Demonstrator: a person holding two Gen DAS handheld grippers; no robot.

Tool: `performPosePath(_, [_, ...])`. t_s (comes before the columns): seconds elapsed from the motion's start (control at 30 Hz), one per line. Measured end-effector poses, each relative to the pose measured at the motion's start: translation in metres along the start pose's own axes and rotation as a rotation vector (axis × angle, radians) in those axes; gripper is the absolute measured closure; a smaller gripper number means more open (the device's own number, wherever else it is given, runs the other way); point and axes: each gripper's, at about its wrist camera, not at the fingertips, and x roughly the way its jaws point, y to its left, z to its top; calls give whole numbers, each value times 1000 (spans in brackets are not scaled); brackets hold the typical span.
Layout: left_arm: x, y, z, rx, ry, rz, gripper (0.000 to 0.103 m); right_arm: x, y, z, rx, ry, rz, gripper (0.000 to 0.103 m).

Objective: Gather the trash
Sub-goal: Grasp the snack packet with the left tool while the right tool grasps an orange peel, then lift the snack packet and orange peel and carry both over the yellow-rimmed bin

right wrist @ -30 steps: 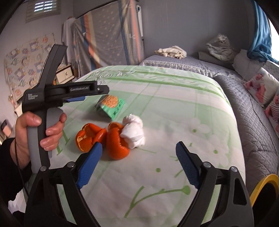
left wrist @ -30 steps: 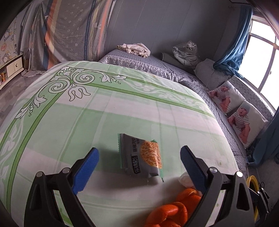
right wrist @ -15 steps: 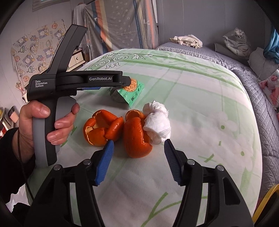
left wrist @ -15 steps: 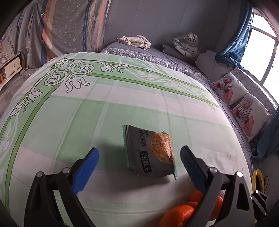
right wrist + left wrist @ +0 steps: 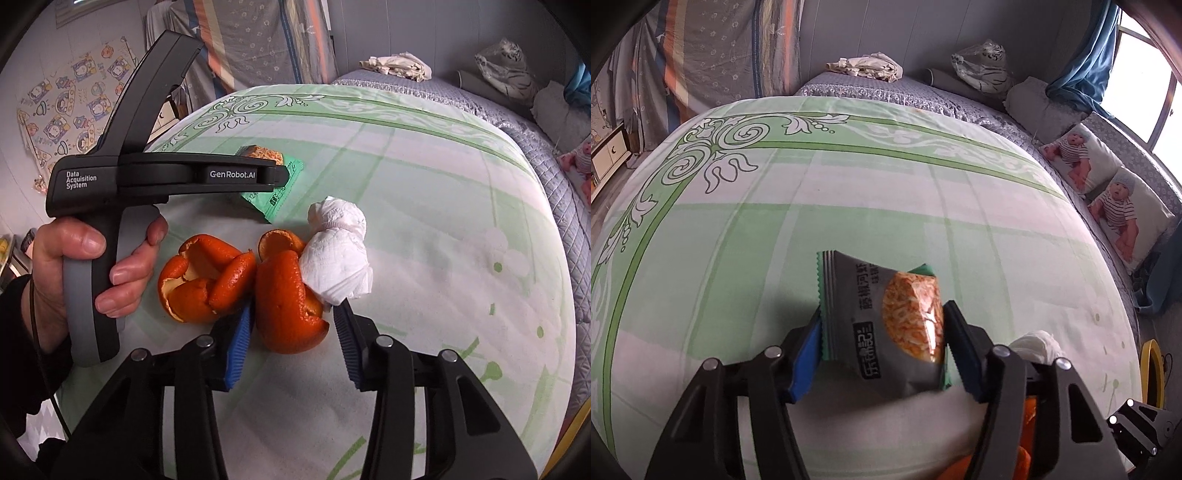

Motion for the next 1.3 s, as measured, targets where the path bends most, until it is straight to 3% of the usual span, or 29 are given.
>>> performPosePath(0.23, [-7, 3, -1, -14, -12, -16, 68, -5, -2, 3, 19, -9, 14, 71])
performPosePath(0.5, [-22, 5, -1, -18, -32, -10, 77, -24, -4, 1, 40, -36, 4, 72])
performPosePath(0.83, [-51, 11, -4, -28, -81, -5, 79, -60, -13, -2, 78, -85, -6, 72])
performPosePath(1.3, [-79, 9, -5, -39, -110, -26, 79, -57, -24, -35, 103, 5, -16, 68])
